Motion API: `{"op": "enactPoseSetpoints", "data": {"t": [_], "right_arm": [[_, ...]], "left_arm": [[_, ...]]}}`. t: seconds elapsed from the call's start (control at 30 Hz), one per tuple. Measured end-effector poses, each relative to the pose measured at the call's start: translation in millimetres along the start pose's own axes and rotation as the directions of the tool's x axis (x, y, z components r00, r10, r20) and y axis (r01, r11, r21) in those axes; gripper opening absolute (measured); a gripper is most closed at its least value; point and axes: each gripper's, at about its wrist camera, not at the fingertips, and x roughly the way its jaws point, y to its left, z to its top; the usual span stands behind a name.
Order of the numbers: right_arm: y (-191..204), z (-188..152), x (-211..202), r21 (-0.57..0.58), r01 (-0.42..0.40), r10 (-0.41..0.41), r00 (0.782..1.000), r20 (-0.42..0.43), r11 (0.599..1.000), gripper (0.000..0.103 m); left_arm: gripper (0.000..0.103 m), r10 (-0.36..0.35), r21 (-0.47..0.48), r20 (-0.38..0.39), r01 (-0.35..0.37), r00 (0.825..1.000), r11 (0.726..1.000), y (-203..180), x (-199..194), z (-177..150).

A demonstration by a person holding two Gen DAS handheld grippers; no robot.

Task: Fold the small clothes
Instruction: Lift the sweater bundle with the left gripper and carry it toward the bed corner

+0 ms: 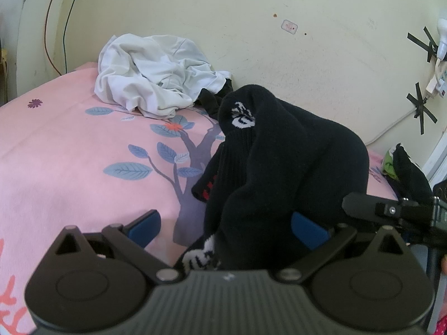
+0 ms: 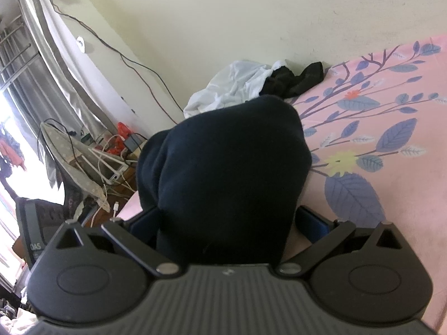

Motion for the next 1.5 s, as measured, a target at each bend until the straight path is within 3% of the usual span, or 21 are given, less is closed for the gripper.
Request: {"op": "enactPoseSetpoints", "data": {"t": [0.2, 0.23, 0.3, 0.37, 0.53, 0.7, 0.87, 1.0, 1.1, 1.17, 1.2, 1.43, 1.5], "right_arm": [[12, 3, 13, -0.044, 0.035, -0.037, 0.999, -0.028, 0.998, 0.096], [14, 3, 12, -0.048, 0.041, -0.042, 0.999, -0.028, 0.998, 0.091], [18, 3, 6, -0.067, 0.045, -0.046, 0.999, -0.017, 0.997, 0.079], [24, 2, -2, -0.096, 0.059, -0.060, 0.998, -0.010, 0.994, 0.067], [35, -7, -35, -0.181, 0.112, -0.102, 0.993, 0.063, 0.977, 0.061], [25, -11, -92, -0.185, 0.175, -0.155, 0.981, 0.120, 0.967, 0.061], [1, -13, -141, -0.138, 0.232, -0.215, 0.968, 0.129, 0.963, 0.063], [-23, -18, -148, -0.045, 0.218, -0.212, 0.971, 0.112, 0.975, 0.065], [-36, -23, -146, -0.013, 0.200, -0.197, 0.974, 0.113, 0.980, 0.071], [-38, -25, -145, -0.005, 0.193, -0.191, 0.975, 0.117, 0.981, 0.076], [-39, -26, -144, 0.003, 0.190, -0.189, 0.975, 0.116, 0.982, 0.077], [-45, -30, -133, 0.031, 0.174, -0.176, 0.982, 0.064, 0.984, 0.090], [-41, -31, -129, -0.001, 0.195, -0.194, 0.978, 0.073, 0.981, 0.087]], "left_arm": [[0.103, 0.015, 0.014, -0.007, -0.015, 1.000, 1.000, -4, 1, 0], [0.102, 0.016, 0.015, -0.006, -0.016, 1.000, 1.000, -3, 1, 0], [0.087, -0.012, 0.025, -0.005, 0.012, 1.000, 1.000, -3, 0, 1], [0.061, -0.087, 0.028, -0.010, 0.087, 0.996, 0.996, -4, -1, -1], [0.055, -0.148, 0.039, -0.004, 0.148, 0.989, 0.988, -26, -7, -8], [0.047, -0.256, 0.094, -0.046, 0.260, 0.965, 0.961, -80, -9, -16], [0.047, -0.308, 0.176, -0.095, 0.320, 0.947, 0.931, -132, -1, -27], [0.056, -0.269, 0.203, -0.115, 0.288, 0.956, 0.936, -146, 11, -29], [0.070, -0.224, 0.197, -0.105, 0.241, 0.969, 0.950, -139, 7, -25], [0.096, -0.194, 0.184, -0.076, 0.205, 0.978, 0.961, -128, -1, -19], [0.101, -0.182, 0.171, -0.062, 0.190, 0.981, 0.967, -122, -4, -15], [0.102, -0.226, 0.200, -0.129, 0.249, 0.966, 0.948, -128, 10, -8], [0.090, -0.226, 0.205, -0.171, 0.259, 0.959, 0.944, -134, 24, -14]]}}
